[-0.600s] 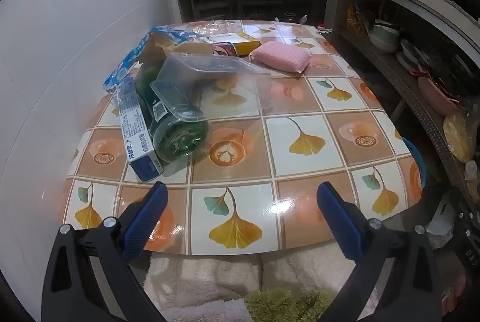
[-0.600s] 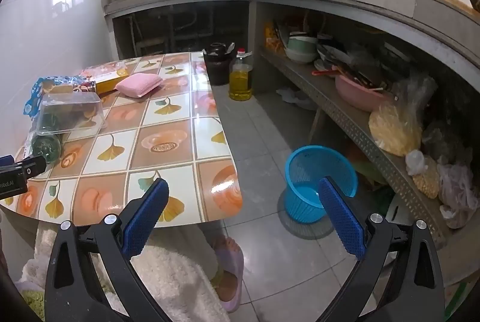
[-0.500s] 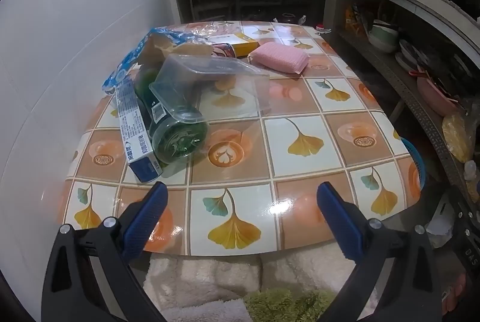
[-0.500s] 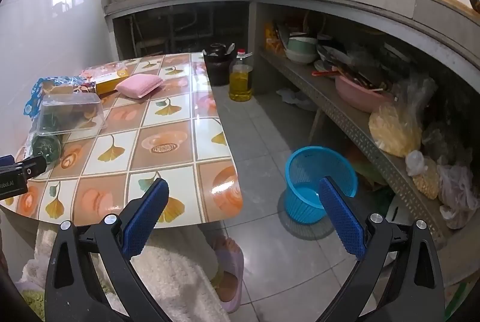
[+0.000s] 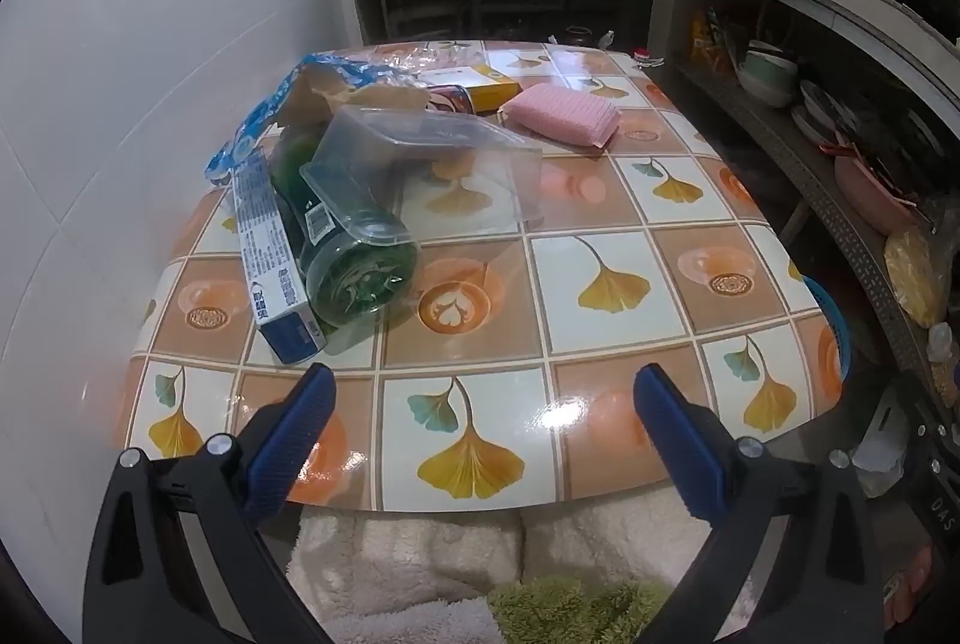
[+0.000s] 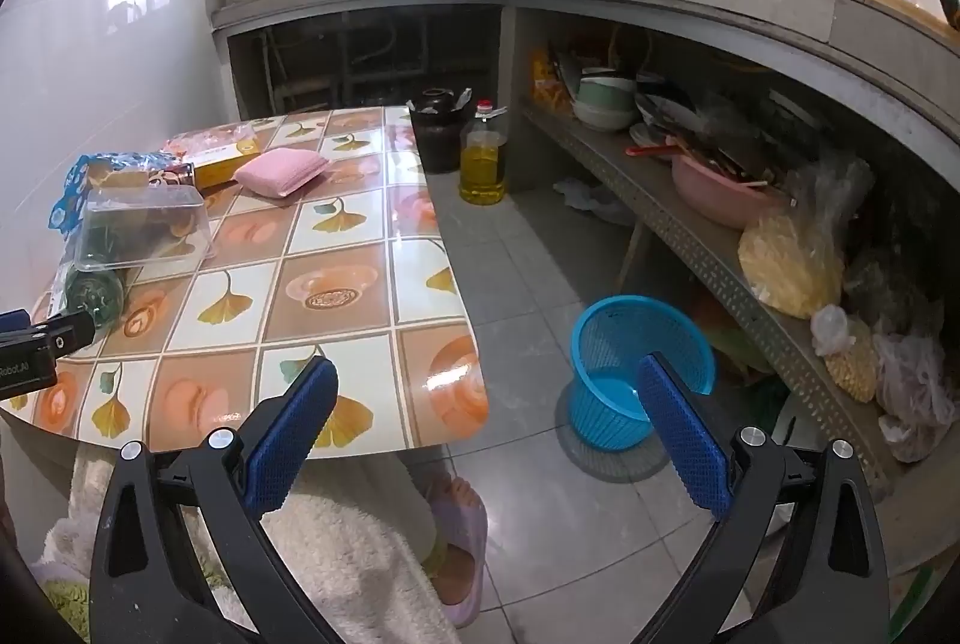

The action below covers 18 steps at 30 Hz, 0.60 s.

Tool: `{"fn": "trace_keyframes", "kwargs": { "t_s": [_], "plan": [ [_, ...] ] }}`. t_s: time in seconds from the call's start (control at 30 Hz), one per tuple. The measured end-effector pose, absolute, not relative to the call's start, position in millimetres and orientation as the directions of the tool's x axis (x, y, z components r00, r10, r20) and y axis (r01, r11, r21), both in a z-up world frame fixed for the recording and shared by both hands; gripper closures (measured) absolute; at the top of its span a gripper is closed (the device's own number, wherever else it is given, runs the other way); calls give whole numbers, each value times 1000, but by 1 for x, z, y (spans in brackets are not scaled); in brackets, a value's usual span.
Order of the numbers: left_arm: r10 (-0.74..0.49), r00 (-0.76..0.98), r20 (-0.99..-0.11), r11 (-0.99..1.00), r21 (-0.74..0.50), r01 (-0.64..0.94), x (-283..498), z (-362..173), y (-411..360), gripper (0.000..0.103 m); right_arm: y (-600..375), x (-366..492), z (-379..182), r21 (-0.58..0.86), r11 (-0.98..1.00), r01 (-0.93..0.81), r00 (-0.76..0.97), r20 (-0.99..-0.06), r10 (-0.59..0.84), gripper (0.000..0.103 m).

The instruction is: Collect trash

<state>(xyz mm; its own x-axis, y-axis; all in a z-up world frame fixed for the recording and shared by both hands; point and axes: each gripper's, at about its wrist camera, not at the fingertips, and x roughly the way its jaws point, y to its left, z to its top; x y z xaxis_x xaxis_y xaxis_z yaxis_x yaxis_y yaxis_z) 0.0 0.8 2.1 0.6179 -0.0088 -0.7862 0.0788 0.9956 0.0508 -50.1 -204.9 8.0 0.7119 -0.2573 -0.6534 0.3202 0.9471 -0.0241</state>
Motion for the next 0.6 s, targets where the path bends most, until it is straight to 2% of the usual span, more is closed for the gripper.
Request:
{"fn": "trace_keyframes", "kwargs": {
  "t_s": [0.6],
  "plan": [
    [-9, 617, -787, 996, 51, 79, 0, 1, 2, 6, -204, -49, 7, -25, 947, 319, 712, -653, -257, 8]
  ]
}}
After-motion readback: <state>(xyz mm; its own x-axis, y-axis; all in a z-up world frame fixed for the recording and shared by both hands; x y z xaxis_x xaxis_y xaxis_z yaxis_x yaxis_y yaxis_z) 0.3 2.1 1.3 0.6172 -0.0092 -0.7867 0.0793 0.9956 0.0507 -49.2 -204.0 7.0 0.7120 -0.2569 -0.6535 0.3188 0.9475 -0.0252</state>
